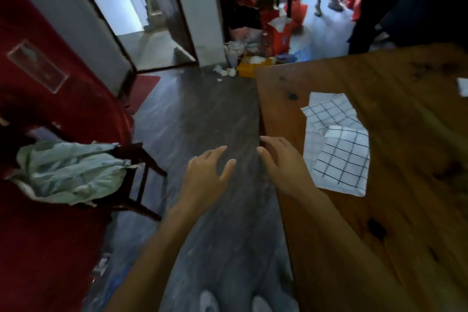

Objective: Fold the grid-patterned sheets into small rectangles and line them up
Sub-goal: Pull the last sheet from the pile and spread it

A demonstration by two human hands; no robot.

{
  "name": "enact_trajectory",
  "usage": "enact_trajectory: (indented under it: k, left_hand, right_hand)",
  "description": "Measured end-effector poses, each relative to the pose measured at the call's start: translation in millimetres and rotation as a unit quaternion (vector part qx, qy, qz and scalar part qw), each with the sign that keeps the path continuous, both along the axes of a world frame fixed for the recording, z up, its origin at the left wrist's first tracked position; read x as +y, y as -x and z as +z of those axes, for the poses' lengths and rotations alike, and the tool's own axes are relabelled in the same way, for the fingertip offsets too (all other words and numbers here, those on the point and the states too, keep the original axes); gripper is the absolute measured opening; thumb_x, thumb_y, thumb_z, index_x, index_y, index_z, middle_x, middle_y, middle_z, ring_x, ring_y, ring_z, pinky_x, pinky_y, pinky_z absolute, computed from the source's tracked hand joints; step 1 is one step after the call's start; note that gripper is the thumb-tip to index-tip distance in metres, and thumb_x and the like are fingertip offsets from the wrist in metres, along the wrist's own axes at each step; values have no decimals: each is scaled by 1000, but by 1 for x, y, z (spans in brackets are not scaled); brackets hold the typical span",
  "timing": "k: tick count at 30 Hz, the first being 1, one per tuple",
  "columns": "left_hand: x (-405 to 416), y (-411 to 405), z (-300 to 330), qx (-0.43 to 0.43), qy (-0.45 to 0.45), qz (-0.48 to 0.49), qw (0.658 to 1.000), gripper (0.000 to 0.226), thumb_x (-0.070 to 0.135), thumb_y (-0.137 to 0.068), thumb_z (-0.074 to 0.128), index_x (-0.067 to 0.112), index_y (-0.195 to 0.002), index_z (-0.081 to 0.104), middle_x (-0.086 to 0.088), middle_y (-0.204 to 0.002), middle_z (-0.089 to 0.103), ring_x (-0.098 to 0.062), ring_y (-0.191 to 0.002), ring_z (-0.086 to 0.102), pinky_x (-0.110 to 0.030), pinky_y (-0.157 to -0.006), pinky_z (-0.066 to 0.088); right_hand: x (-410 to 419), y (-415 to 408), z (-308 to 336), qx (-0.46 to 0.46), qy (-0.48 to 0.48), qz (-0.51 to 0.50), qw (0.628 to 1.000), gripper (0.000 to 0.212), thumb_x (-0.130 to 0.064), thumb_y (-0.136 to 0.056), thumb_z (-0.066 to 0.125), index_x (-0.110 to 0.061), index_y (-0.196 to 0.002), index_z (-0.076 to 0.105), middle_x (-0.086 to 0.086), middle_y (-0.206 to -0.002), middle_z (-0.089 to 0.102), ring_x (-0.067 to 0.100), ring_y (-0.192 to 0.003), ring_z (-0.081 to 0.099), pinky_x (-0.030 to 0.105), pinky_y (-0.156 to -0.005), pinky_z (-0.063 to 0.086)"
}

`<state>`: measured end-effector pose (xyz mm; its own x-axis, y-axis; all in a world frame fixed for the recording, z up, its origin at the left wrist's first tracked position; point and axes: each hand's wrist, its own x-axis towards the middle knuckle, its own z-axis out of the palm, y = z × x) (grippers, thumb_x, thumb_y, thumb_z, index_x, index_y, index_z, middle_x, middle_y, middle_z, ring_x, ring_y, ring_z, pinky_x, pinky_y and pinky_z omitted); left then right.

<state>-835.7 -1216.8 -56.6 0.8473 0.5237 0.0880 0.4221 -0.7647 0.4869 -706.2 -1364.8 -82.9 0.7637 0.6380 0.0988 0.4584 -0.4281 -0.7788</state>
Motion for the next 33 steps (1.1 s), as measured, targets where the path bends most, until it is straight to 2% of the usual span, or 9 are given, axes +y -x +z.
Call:
enact_trajectory:
  k: [2, 4, 14, 17, 20, 25, 29, 33]
  left_hand:
    - [8, -23, -9, 6, 26, -41, 999, 62, 56, -88, 38, 16, -134, 52, -5, -134, 57, -19, -122, 52, -45, -107, 38]
    - [17, -46, -19, 5, 51, -78, 996, 59, 53, -89, 42, 16, -134, 52, -5, -133, 57, -18, -121, 53, -46, -105, 39]
    - [77, -134, -41, 17, 69, -302, 951, 53, 50, -93, 44, 20, -137, 47, -3, -134, 55, -18, -123, 50, -43, -106, 39]
    - [78, -157, -46, 48, 76, -363, 927, 50, 47, -95, 46, 22, -139, 45, -1, -138, 51, -19, -126, 47, -42, -108, 37]
    - [69, -173, -54, 55, 82, -414, 905, 50, 44, -95, 48, 20, -138, 46, -3, -136, 53, -19, -125, 48, -40, -107, 39]
    - [45, -197, -75, 72, 85, -484, 868, 46, 40, -94, 51, 15, -133, 52, -5, -130, 57, -20, -122, 52, -38, -104, 42]
    - [21, -224, -101, 105, 76, -503, 854, 35, 38, -93, 54, 15, -120, 58, -4, -117, 61, -19, -108, 57, -38, -95, 47]
    - [-2, -250, -137, 154, 18, -534, 831, 37, 41, -94, 52, 18, -122, 54, -2, -118, 58, -19, -110, 52, -31, -93, 38]
  right_hand:
    - [-3, -8, -9, -4, 17, -46, 999, 45, -45, -100, 41, -23, -138, 49, -2, -139, 50, 10, -121, 49, 18, -93, 35]
    - [-6, -16, -16, -9, 43, -84, 995, 45, -46, -100, 39, -23, -138, 48, -1, -140, 50, 11, -122, 49, 18, -93, 32]
    - [19, -31, -33, 0, 146, -288, 947, 44, -45, -98, 45, -24, -137, 49, -1, -141, 51, 15, -128, 47, 21, -97, 30]
    - [18, -25, -32, 13, 147, -347, 926, 43, -43, -98, 48, -23, -136, 51, 0, -140, 53, 16, -128, 48, 27, -102, 36]
    - [8, -17, -36, 24, 156, -398, 904, 42, -41, -98, 50, -20, -134, 53, 1, -137, 55, 18, -125, 51, 30, -100, 40]
    - [-7, -18, -51, 57, 179, -443, 877, 41, -34, -97, 54, -17, -134, 53, 2, -137, 55, 18, -126, 50, 30, -102, 39]
    - [-18, -36, -82, 80, 176, -451, 872, 42, -33, -96, 56, -18, -134, 53, 3, -136, 55, 19, -125, 50, 33, -103, 41]
    - [-24, -63, -127, 93, 182, -432, 879, 43, -28, -94, 61, -16, -135, 52, 7, -134, 55, 23, -126, 49, 43, -104, 44]
